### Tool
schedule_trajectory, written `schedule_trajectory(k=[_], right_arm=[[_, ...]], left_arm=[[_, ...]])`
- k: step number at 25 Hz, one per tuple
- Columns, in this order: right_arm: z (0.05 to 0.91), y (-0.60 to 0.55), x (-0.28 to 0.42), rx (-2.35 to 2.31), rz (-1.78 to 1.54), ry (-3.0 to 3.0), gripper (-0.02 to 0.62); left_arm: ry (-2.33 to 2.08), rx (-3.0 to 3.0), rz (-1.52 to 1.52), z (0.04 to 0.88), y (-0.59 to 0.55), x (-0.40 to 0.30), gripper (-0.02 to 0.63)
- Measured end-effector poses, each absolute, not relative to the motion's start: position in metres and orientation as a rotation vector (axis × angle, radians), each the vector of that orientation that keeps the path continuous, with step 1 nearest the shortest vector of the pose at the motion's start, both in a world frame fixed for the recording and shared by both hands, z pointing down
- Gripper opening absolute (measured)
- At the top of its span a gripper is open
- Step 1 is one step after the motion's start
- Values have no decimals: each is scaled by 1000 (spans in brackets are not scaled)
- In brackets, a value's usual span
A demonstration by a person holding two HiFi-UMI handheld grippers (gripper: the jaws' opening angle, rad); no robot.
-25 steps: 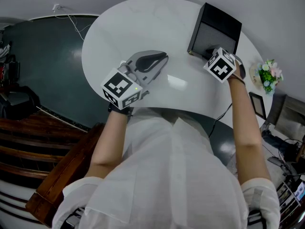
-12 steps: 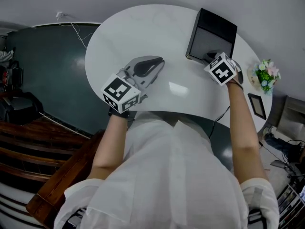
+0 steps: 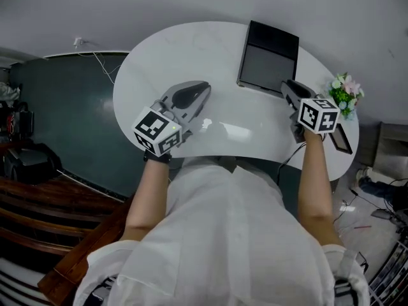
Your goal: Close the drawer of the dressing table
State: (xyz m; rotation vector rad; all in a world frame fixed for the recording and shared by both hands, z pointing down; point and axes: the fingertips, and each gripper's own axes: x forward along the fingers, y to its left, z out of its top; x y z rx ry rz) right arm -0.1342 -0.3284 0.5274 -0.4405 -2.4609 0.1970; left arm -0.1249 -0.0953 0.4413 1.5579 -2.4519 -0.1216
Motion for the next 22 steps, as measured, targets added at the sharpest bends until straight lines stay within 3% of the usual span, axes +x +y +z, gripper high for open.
schedule_trajectory(k=[8,22], right_arm=[[493,-385,-74,-217,341,-2701,21],[449,-416,11,-38,170,-2849,9]], left_arm=[[-2472,1569,-91,426,-113,-119,35],[-2517,1552,-49,406,-123,-107,35]])
